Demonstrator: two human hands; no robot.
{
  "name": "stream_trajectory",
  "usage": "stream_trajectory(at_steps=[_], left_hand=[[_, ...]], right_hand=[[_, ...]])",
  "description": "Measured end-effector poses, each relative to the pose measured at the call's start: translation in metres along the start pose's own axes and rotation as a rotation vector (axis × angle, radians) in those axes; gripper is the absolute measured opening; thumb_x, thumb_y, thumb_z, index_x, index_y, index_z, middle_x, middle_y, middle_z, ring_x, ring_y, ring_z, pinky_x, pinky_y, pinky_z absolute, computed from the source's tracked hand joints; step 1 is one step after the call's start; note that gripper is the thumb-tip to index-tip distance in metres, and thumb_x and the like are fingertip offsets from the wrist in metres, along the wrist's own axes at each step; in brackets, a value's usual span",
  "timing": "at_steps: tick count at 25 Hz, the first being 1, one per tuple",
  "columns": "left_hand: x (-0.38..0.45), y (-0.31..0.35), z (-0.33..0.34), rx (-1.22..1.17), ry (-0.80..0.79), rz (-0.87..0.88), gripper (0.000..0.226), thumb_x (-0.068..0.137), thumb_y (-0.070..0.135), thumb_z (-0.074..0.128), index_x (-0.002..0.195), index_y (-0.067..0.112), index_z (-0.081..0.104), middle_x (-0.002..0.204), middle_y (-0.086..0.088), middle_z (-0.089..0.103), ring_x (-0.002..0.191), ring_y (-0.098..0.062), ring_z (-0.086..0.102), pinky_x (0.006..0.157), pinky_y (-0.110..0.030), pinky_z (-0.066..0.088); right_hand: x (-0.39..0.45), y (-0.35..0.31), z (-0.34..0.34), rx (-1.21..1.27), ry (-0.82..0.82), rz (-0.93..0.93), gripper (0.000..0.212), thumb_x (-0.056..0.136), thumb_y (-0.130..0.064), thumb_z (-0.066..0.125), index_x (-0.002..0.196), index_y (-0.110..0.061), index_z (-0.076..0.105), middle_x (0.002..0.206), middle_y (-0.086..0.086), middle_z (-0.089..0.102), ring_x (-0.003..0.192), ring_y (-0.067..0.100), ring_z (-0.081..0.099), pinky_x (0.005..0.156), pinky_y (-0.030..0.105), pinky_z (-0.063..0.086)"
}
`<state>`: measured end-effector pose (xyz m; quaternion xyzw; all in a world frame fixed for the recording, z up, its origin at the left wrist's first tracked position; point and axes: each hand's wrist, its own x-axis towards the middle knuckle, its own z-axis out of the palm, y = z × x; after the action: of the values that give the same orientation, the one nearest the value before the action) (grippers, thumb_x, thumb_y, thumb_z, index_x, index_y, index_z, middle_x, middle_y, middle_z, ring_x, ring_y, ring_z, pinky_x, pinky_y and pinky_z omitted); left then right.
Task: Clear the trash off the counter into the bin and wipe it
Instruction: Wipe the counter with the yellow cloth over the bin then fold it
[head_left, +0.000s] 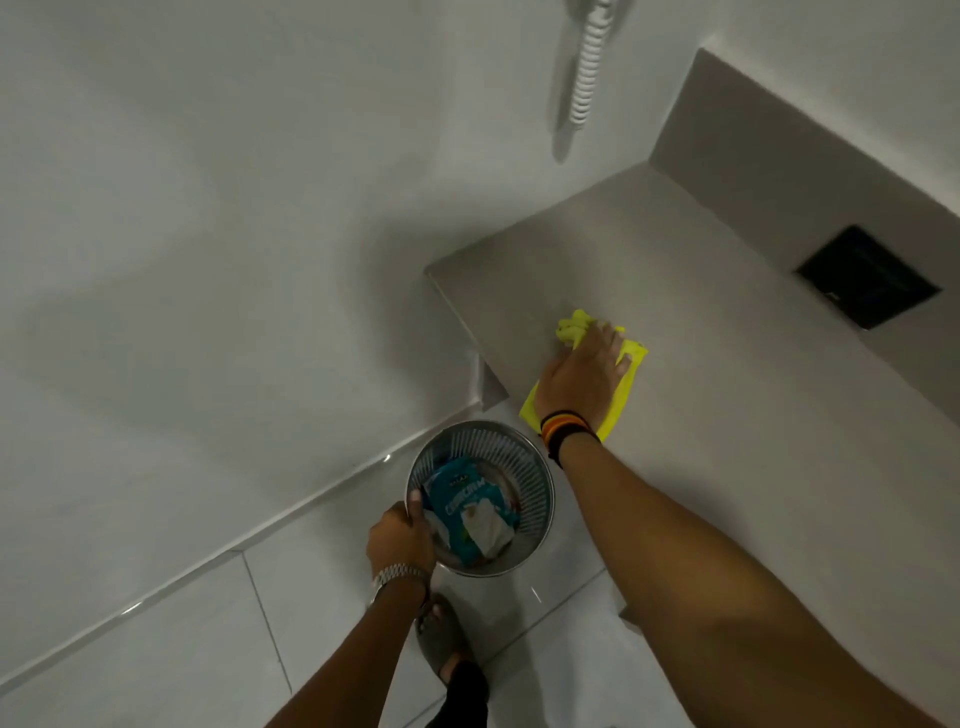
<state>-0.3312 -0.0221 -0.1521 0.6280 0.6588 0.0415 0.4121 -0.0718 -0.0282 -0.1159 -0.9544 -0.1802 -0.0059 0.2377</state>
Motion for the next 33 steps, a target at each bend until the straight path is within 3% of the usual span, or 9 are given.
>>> stream_trajectory(at_steps=[5,8,10,13,16,22,26,30,33], left_hand=[[0.053,0.023,-0.02,0.051,0.018,0.028,0.052,0.104,0.042,0.035,0.091,0.004,0.067,0.075,-0.007,0.061,0.066,-0.022,0.055,0.052,-0.024,0.037],[0.078,0.035,-0.028,0.04,0.028,-0.001,0.055,0.103,0.044,0.037,0.087,0.001,0.068,0.077,-0.013,0.067,0.069,-0.028,0.063,0.058,-0.027,0.045],[0.086,0.043,-0.031,0.019,0.044,-0.017,0.057,0.103,0.044,0.037,0.085,0.0,0.068,0.08,-0.017,0.07,0.072,-0.032,0.066,0.063,-0.032,0.051],[0.081,0.045,-0.036,0.026,0.059,-0.01,0.058,0.104,0.043,0.035,0.085,-0.002,0.066,0.081,-0.019,0.068,0.069,-0.029,0.058,0.063,-0.032,0.046],[0.065,0.038,-0.043,0.019,0.092,0.006,0.058,0.104,0.042,0.036,0.083,-0.002,0.067,0.083,-0.021,0.07,0.067,-0.029,0.057,0.062,-0.03,0.044],[0.031,0.022,-0.037,0.023,0.085,-0.007,0.06,0.103,0.044,0.034,0.085,-0.002,0.068,0.084,-0.019,0.071,0.067,-0.027,0.056,0.062,-0.028,0.042],[0.001,-0.002,-0.025,-0.059,0.102,-0.08,0.053,0.103,0.043,0.036,0.084,0.004,0.065,0.084,-0.018,0.068,0.075,-0.032,0.063,0.066,-0.032,0.047],[-0.022,-0.042,0.01,-0.09,0.144,-0.189,0.047,0.102,0.046,0.037,0.081,0.011,0.06,0.089,-0.021,0.07,0.084,-0.039,0.066,0.071,-0.035,0.049],[-0.014,-0.092,0.06,-0.148,0.157,-0.288,0.049,0.097,0.055,0.039,0.081,0.014,0.062,0.094,-0.021,0.071,0.084,-0.041,0.068,0.078,-0.045,0.059]], right_hand=[[0.041,-0.058,0.03,0.062,-0.084,-0.254,0.056,0.09,-0.011,0.042,0.146,-0.005,0.038,0.154,0.016,0.04,0.149,0.032,0.025,0.124,0.048,0.013],[0.048,-0.065,0.029,0.162,-0.168,-0.372,0.051,0.092,-0.009,0.041,0.142,-0.015,0.046,0.149,0.008,0.049,0.147,0.027,0.032,0.125,0.043,0.013],[0.037,-0.07,0.019,0.272,-0.238,-0.466,0.042,0.095,-0.011,0.04,0.133,-0.023,0.053,0.144,0.0,0.054,0.143,0.023,0.038,0.123,0.043,0.021],[-0.047,-0.077,0.023,0.426,-0.444,-0.59,0.035,0.103,-0.025,0.036,0.135,-0.027,0.049,0.139,-0.002,0.056,0.132,0.018,0.048,0.114,0.04,0.039],[-0.125,-0.061,0.034,0.479,-0.49,-0.504,0.041,0.105,-0.026,0.036,0.145,-0.02,0.042,0.145,0.003,0.053,0.132,0.018,0.05,0.111,0.042,0.044],[-0.134,-0.041,0.014,0.383,-0.572,-0.515,0.045,0.104,-0.027,0.033,0.149,-0.024,0.034,0.153,0.002,0.042,0.14,0.02,0.042,0.112,0.039,0.042],[-0.158,-0.012,0.002,0.462,-0.639,-0.47,0.043,0.104,-0.03,0.033,0.147,-0.03,0.035,0.146,-0.006,0.05,0.131,0.011,0.05,0.108,0.037,0.048],[-0.168,0.016,0.008,0.703,-0.658,-0.195,0.034,0.104,-0.02,0.039,0.135,-0.028,0.053,0.123,-0.024,0.061,0.114,-0.005,0.058,0.103,0.024,0.046],[-0.17,0.039,0.03,0.774,-0.606,0.107,0.035,0.102,-0.015,0.044,0.136,-0.018,0.052,0.129,-0.007,0.06,0.119,0.009,0.056,0.097,0.015,0.036]])
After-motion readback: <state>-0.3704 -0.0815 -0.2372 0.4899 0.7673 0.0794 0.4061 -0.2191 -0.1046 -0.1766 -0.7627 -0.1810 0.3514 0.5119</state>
